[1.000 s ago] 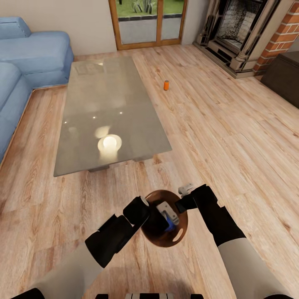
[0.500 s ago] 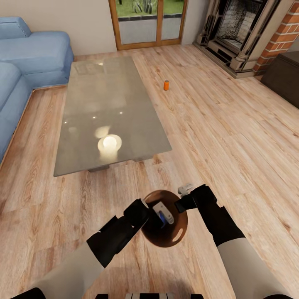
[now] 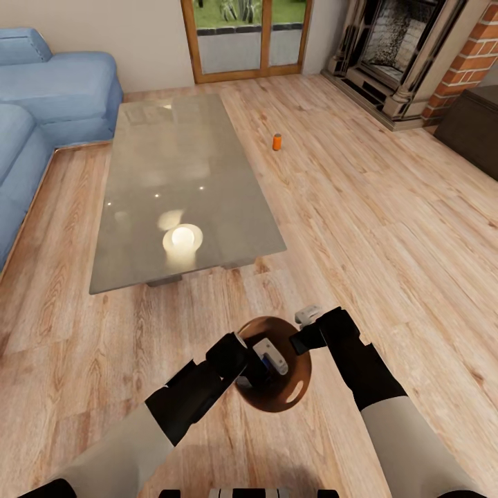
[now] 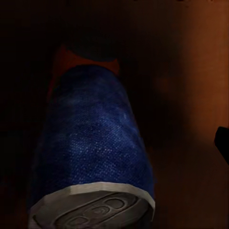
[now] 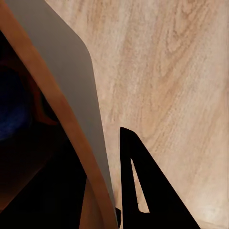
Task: Put the three can of soda from the living room inside the tash can in the kitchen.
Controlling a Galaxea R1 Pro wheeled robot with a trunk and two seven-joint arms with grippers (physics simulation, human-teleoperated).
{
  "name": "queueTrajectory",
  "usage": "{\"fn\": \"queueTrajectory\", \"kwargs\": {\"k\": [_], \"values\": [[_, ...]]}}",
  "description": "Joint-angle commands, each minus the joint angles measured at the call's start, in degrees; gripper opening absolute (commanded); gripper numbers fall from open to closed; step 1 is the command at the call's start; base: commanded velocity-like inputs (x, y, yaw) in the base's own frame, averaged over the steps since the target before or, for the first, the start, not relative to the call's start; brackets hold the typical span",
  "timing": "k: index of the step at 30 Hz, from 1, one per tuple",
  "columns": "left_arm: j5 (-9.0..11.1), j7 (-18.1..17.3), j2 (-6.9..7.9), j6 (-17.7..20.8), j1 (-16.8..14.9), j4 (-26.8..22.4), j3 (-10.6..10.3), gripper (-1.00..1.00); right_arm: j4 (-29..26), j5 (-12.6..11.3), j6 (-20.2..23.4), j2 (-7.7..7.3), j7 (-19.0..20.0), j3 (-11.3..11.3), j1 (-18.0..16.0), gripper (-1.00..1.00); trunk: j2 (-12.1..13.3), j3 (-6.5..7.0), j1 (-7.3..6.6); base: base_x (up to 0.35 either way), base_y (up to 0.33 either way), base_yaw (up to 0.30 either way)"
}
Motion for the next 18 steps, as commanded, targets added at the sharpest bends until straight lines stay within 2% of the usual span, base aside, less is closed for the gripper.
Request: {"fn": "queueTrajectory", "kwargs": {"k": [1,7,10,12,16,17,18], "values": [[0.0,0.0,0.02,0.0,0.0,0.0,0.0,1.00,0.0,-1.6,0.6,0.01,0.2,0.0,0.0,-1.00,0.0,0.00,0.00,0.000,0.000,0.000],[0.4,-0.2,0.45,0.0,0.2,-1.6,0.1,1.00,0.0,-1.6,0.6,-0.02,0.2,0.0,0.0,-1.00,0.0,0.00,0.00,0.000,0.000,0.000],[0.8,-0.6,0.66,0.0,0.3,-4.6,0.2,1.00,0.1,-1.7,0.6,-0.05,0.2,-0.2,0.0,-1.00,0.0,0.00,0.00,0.000,0.000,0.000],[1.0,-3.1,0.88,0.0,0.6,-9.6,0.4,1.00,0.2,-1.7,0.6,-0.07,0.2,-0.3,0.0,-1.00,0.0,0.00,0.00,0.000,0.000,0.000],[0.9,-6.3,1.37,0.0,0.9,-13.5,0.5,1.00,0.3,-1.8,0.6,-0.10,0.2,-0.4,0.0,-1.00,0.0,0.00,0.00,0.000,0.000,0.000],[1.0,-6.8,1.76,0.0,0.9,-14.3,0.5,1.00,0.3,-1.8,0.6,-0.11,0.2,-0.4,0.0,-1.00,0.0,0.00,0.00,0.000,0.000,0.000],[1.1,-7.6,2.87,0.0,0.9,-16.0,0.5,1.00,0.4,-1.8,0.6,-0.13,0.2,-0.4,0.0,-1.00,0.0,0.00,0.00,0.000,0.000,0.000]]}}
